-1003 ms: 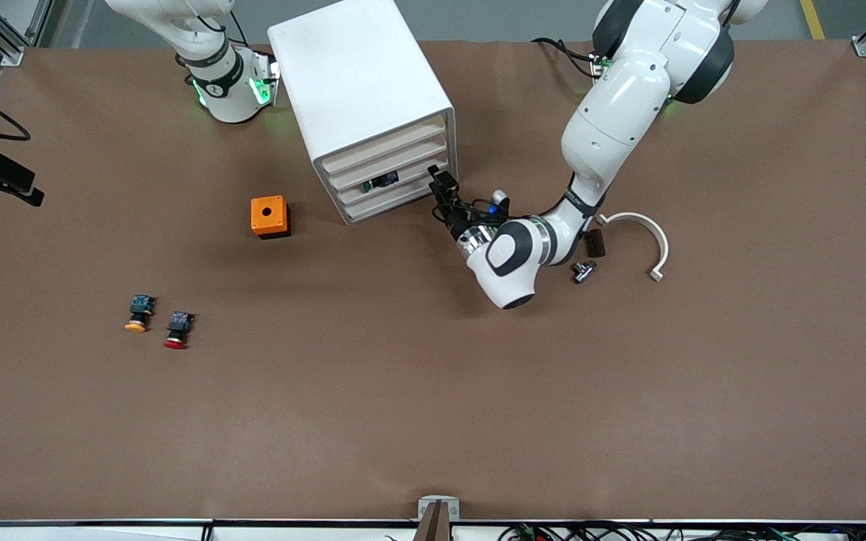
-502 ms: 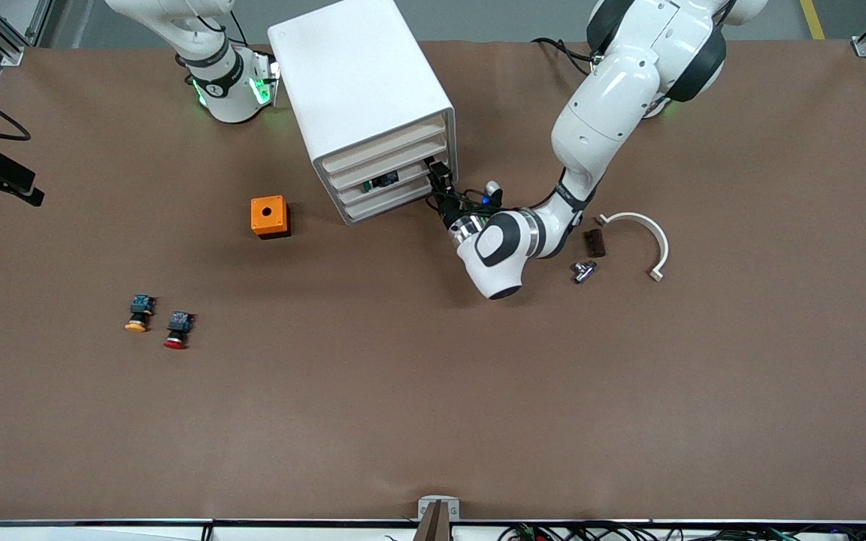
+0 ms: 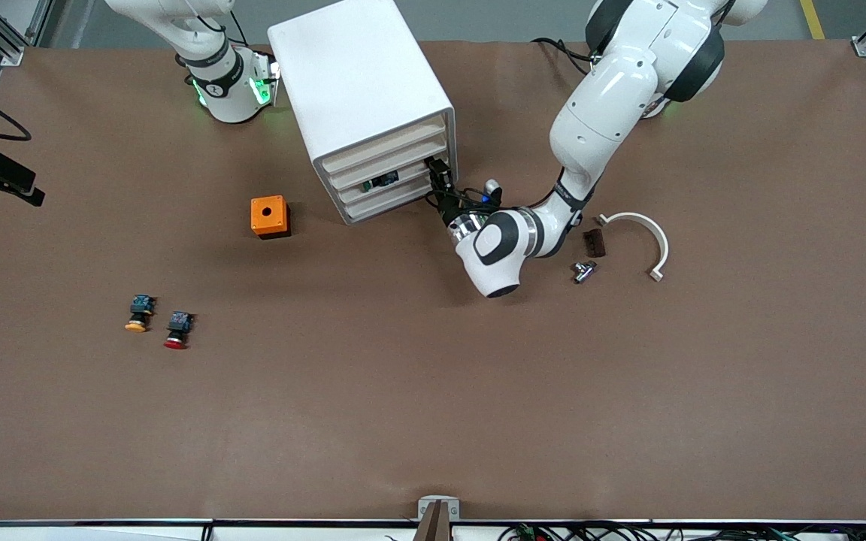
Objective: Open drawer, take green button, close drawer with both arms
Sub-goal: 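Grasp the drawer handle with the left gripper and pull the drawer out, then hold the open drawer with the left gripper while the right gripper reaches in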
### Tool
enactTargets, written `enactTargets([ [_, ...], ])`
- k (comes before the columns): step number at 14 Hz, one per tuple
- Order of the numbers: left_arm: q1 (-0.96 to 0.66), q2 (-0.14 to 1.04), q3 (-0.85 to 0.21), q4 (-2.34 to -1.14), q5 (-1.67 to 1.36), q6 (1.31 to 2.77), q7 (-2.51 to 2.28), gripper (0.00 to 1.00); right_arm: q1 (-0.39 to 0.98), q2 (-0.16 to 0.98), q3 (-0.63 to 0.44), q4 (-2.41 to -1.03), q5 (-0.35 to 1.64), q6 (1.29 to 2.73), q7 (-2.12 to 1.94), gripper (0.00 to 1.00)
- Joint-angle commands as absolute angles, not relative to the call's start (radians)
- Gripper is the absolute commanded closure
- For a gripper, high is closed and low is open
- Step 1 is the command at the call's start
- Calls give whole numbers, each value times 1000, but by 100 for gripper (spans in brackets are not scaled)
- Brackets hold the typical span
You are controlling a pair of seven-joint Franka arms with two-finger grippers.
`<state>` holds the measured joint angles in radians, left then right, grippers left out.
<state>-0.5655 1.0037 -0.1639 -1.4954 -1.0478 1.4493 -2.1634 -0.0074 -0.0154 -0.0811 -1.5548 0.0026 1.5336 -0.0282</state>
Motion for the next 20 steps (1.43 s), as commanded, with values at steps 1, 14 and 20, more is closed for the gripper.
enactTargets([
  [1,-563,1006,-164,-1488,-1062,1428,-2171,90,-15,-14,-77,-1549,0,1525,-31,0],
  [14,-436,1005,-150,-1456,-1055,1494,-2169,83,-9,-14,-75,-1555,0,1526,-22,0],
  [20,-379,1005,-132,-1437,-1054,1526,-2152,81,-2,-14,-68,-1554,2,1528,21,0],
])
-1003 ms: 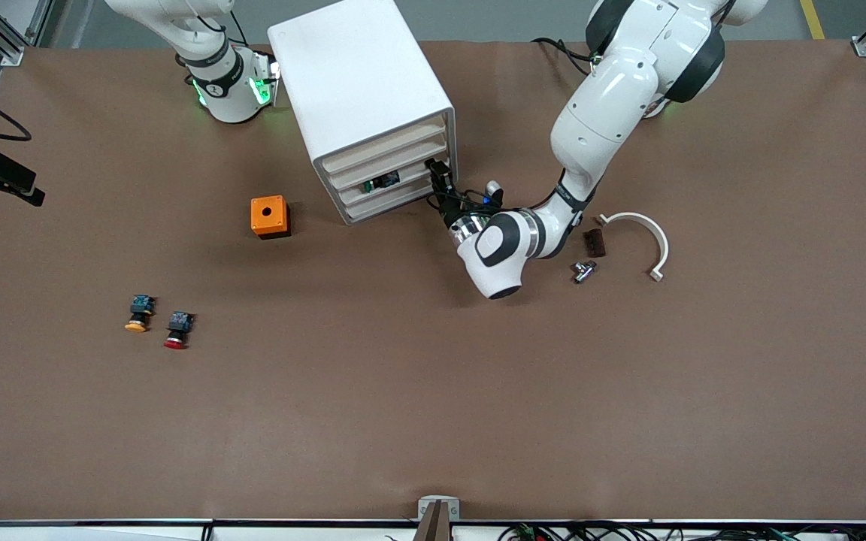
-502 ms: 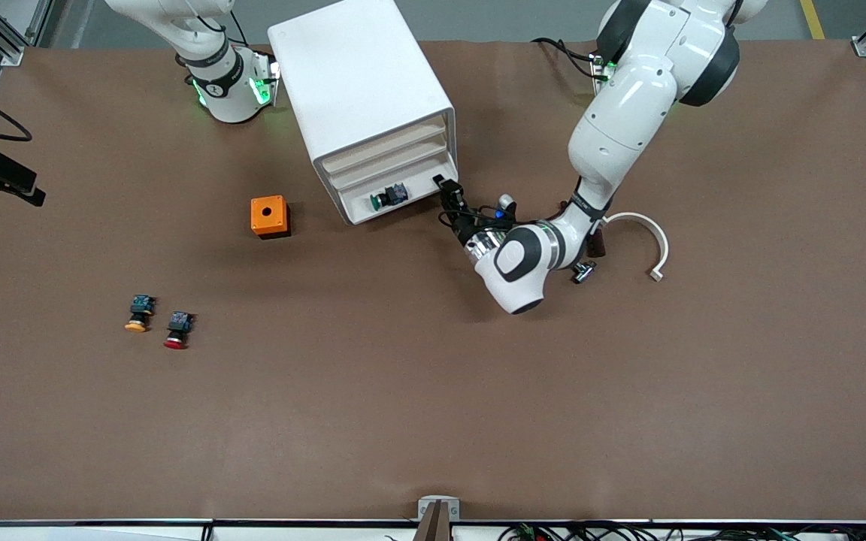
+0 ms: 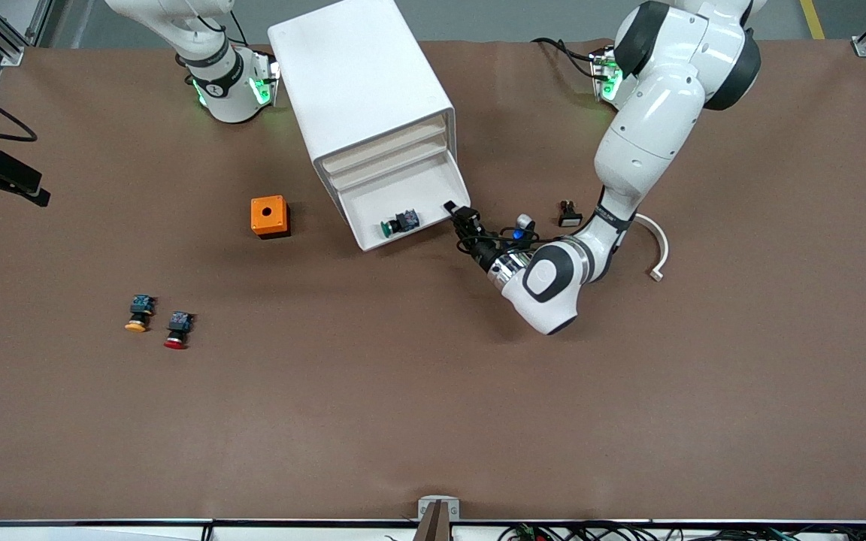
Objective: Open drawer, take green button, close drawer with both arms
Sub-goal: 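Hold the open drawer with the left gripper while the right gripper reaches in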
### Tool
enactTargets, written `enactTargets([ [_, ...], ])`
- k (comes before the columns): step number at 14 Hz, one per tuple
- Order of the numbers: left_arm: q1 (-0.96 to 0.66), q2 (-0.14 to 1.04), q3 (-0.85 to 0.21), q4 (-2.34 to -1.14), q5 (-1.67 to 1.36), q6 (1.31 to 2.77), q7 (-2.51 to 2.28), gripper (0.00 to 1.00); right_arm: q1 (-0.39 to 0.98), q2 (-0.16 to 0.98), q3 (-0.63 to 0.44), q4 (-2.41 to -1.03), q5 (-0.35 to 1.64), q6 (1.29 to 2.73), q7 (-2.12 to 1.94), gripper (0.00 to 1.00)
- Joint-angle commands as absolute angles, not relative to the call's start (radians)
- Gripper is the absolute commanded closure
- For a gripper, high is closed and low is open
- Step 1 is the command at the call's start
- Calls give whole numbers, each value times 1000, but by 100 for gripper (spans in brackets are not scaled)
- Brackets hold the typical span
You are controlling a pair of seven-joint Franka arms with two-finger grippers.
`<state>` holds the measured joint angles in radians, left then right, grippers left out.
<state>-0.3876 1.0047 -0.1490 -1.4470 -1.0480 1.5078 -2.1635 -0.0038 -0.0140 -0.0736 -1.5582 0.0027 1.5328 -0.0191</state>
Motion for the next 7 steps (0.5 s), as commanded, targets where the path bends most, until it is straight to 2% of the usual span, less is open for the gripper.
enactTargets([
  [1,-374,1005,-124,-1437,-1055,1534,-2146,80,21,-14,-67,-1554,2,1526,69,0],
  [4,-376,1006,-118,-1431,-1054,1536,-2138,78,93,-8,-67,-1565,2,1523,242,0],
  [5,-374,1006,-118,-1431,-1054,1536,-2138,75,118,-5,-67,-1569,2,1523,299,0],
  [6,-374,1006,-118,-1431,-1054,1536,-2138,66,144,3,-67,-1571,2,1523,381,0],
  [7,-374,1006,-118,-1431,-1057,1539,-2140,34,176,9,-67,-1571,3,1517,469,0],
])
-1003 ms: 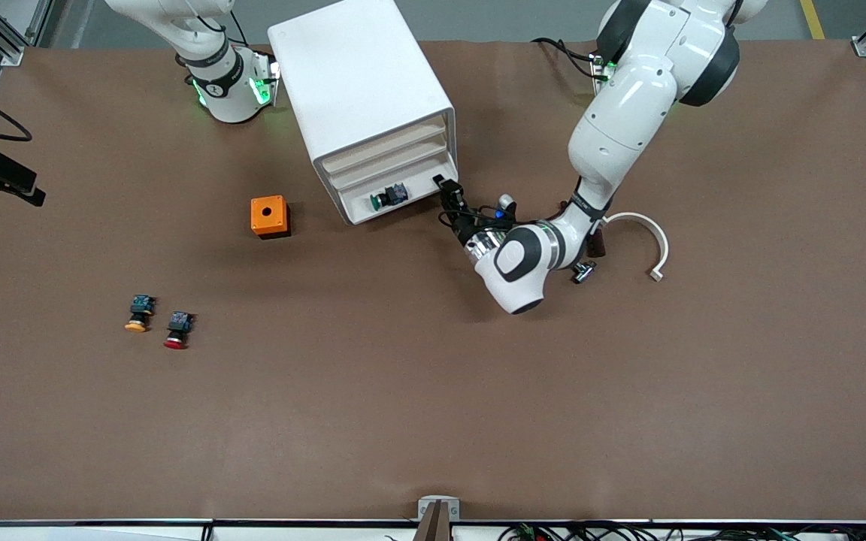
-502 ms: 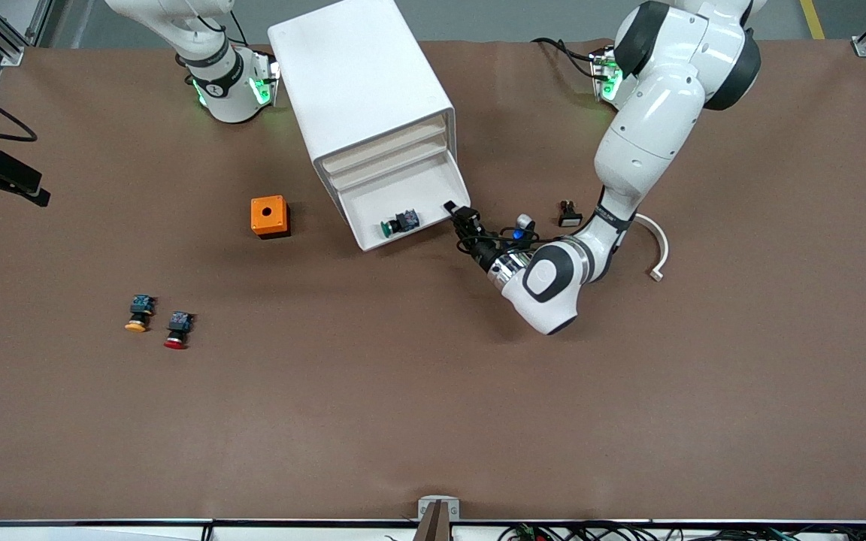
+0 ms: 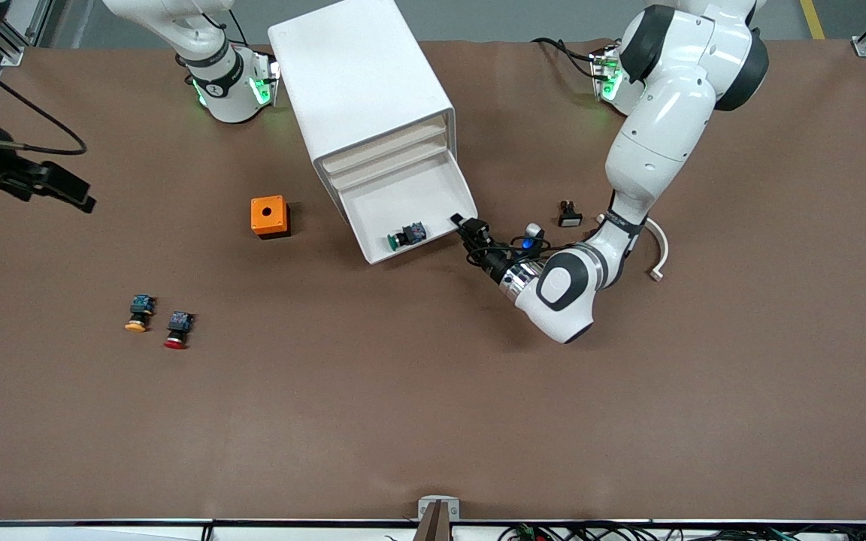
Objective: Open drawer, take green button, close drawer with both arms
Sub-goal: 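Hold the open drawer with the left gripper while the right gripper reaches in, then grasp the green mushroom button inside the drawer with the right gripper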
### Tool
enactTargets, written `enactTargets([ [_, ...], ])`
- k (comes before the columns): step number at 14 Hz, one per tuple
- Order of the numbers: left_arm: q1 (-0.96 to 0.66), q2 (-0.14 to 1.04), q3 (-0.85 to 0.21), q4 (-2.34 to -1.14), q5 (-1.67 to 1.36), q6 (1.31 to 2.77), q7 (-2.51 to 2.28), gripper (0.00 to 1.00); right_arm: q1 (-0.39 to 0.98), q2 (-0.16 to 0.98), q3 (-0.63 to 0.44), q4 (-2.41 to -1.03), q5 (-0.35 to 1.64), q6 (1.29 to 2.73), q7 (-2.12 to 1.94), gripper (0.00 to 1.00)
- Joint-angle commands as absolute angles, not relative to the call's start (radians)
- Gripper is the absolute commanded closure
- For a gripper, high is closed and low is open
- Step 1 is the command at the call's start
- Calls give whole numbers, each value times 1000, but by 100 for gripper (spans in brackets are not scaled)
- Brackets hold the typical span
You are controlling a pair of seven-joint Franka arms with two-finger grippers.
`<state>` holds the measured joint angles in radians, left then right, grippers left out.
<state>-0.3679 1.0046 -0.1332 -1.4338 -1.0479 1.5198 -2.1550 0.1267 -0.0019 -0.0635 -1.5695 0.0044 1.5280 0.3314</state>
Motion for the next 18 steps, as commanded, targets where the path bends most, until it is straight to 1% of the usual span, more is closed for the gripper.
enactTargets([
  [1,-373,1005,-118,-1431,-1060,1552,-2134,9,202,17,-67,-1572,6,1517,526,0],
  [2,-373,1003,-118,-1425,-1061,1561,-2091,0,230,18,-67,-1577,17,1517,587,0],
  [5,-367,1002,-121,-1384,-1066,1562,-1927,0,310,55,-67,-1577,58,1519,795,0],
  [9,-342,989,-120,-1341,-1051,1552,-1680,0,357,118,-67,-1585,142,1566,977,0],
  [13,-327,974,-117,-1269,-935,1552,-1412,0,495,159,-67,-1673,155,1730,1231,0],
  [15,-327,971,-115,-1244,-879,1557,-1300,0,546,185,-67,-1715,196,1804,1294,0],
  [18,-337,951,-59,-1244,-865,1566,-1149,0,624,231,-67,-1772,199,1945,1426,0],
])
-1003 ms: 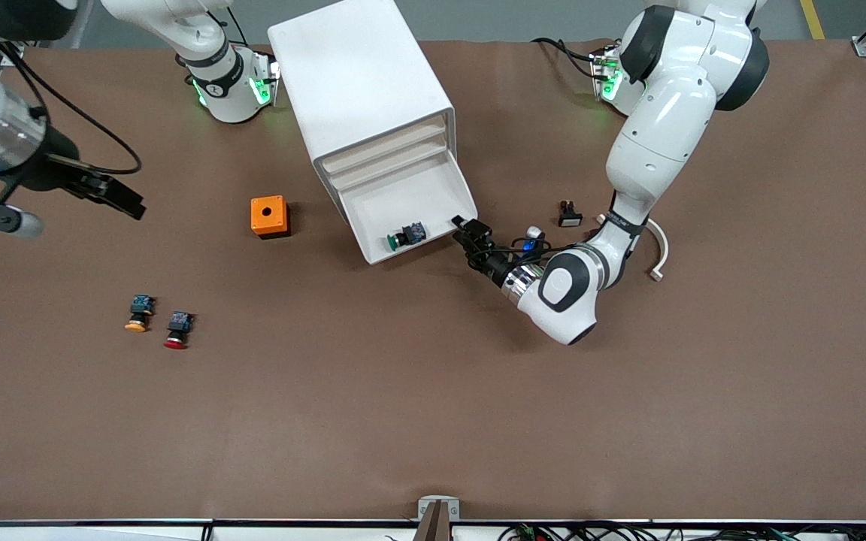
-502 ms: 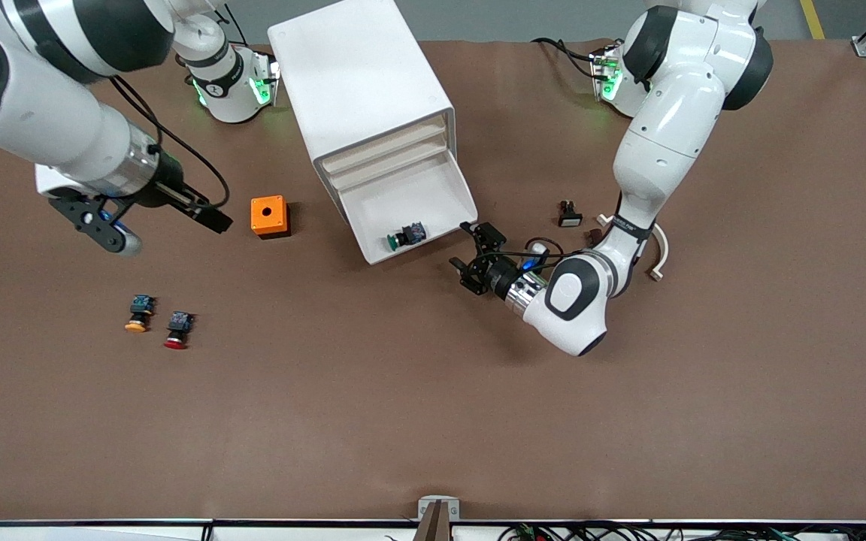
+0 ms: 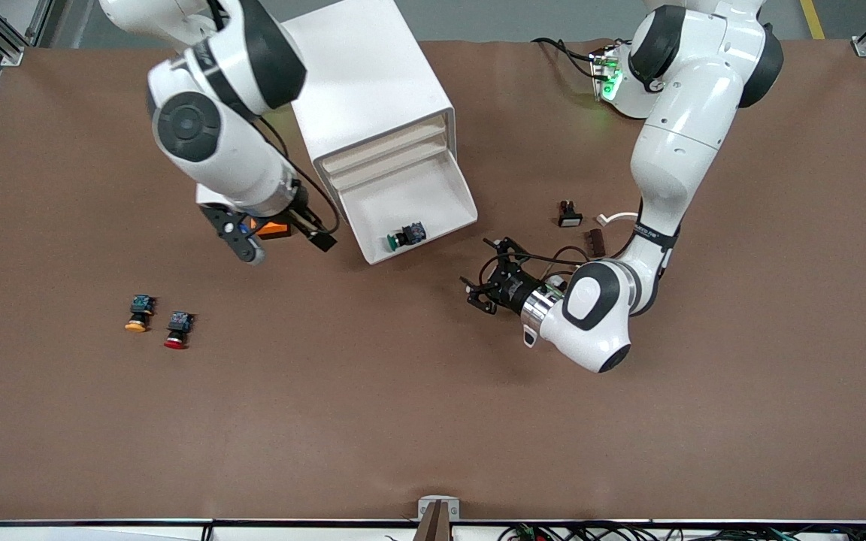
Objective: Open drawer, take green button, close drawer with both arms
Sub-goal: 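Grasp the green mushroom button inside the drawer with the right gripper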
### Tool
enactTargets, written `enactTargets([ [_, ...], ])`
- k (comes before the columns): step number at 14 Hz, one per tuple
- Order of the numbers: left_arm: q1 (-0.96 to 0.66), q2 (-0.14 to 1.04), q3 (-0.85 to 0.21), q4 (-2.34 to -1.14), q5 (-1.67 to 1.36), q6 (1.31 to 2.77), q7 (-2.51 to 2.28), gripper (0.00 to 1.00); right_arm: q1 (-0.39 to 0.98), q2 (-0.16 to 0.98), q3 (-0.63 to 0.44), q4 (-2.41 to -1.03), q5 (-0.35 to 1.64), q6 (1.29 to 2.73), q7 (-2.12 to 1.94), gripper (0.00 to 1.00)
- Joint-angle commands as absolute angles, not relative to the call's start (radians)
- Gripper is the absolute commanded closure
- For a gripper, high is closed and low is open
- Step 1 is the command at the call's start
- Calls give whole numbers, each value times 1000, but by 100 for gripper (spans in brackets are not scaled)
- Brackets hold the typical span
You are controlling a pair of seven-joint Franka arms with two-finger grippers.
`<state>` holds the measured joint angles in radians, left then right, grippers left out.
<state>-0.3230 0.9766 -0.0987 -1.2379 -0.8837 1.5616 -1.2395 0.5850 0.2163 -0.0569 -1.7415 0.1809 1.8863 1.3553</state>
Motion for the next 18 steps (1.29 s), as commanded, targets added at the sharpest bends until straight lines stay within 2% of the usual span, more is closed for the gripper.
enactTargets([
  [1,-342,942,-39,-1244,-864,1580,-1108,0,649,254,-67,-1773,199,1974,1471,0],
  [3,-344,922,-29,-1244,-847,1632,-1057,0,693,287,-67,-1792,199,2044,1543,0],
  [5,-347,894,-34,-1244,-784,1678,-1016,0,748,293,-67,-1874,199,2179,1595,0],
  [7,-370,878,-34,-1244,-715,1709,-1000,0,779,305,-67,-1919,199,2252,1621,0],
  [12,-431,848,-34,-1244,-557,1825,-985,0,825,365,-67,-1916,199,2327,1672,0],
  [18,-430,770,-40,-1249,-373,1928,-942,0,854,417,-67,-1914,199,2381,1693,0],
])
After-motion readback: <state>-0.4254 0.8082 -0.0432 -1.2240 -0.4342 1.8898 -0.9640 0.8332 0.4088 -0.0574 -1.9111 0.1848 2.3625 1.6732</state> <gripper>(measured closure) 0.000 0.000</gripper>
